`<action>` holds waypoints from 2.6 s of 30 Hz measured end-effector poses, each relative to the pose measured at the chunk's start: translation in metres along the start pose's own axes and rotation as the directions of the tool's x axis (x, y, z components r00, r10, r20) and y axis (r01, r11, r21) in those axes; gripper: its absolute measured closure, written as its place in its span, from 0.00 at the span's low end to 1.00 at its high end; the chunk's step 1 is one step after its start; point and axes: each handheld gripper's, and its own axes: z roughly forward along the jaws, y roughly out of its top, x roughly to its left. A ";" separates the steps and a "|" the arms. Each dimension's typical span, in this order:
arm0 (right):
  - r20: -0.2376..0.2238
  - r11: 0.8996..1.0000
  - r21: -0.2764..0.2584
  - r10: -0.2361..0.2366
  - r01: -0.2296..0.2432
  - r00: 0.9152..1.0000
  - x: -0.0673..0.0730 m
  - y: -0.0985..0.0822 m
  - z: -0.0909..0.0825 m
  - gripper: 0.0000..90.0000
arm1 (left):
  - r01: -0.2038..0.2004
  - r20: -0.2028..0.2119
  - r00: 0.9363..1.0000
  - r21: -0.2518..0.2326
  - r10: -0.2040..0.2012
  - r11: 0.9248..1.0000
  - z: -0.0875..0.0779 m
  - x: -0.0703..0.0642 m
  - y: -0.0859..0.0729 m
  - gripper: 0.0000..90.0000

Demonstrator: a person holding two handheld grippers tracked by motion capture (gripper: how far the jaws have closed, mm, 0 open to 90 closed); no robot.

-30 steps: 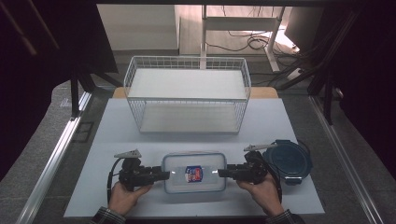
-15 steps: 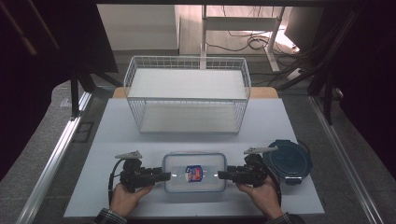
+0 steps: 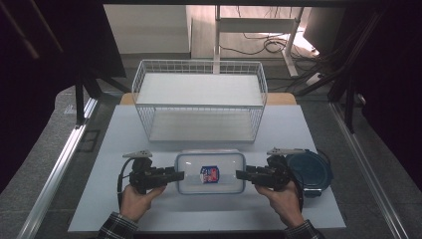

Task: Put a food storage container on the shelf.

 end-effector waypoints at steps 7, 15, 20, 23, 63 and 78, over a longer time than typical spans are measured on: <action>-0.017 0.999 -0.019 -0.027 0.027 0.999 0.002 0.027 0.002 0.58 | -0.023 -0.010 1.000 -0.047 0.023 0.999 -0.013 0.002 0.031 0.58; -0.028 0.997 -0.051 -0.059 0.058 0.998 0.006 0.058 0.001 0.58 | -0.058 -0.025 0.998 -0.077 0.056 0.995 -0.025 -0.001 0.062 0.58; -0.023 0.995 -0.068 -0.076 0.075 0.997 0.009 0.078 -0.001 0.58 | -0.064 -0.019 0.998 -0.089 0.062 0.994 -0.031 -0.001 0.081 0.58; -0.021 0.993 -0.079 -0.085 0.083 0.996 0.011 0.090 -0.002 0.58 | -0.073 -0.020 0.997 -0.097 0.071 0.993 -0.035 -0.002 0.093 0.58; 0.022 0.982 -0.145 -0.119 0.121 0.993 0.003 0.214 -0.004 0.59 | -0.130 -0.038 0.991 -0.151 0.126 0.980 -0.040 0.022 0.205 0.56; 0.004 0.985 -0.154 -0.081 0.081 0.997 -0.017 0.229 0.006 0.59 | -0.159 -0.020 0.987 -0.136 0.158 0.978 -0.035 0.041 0.227 0.57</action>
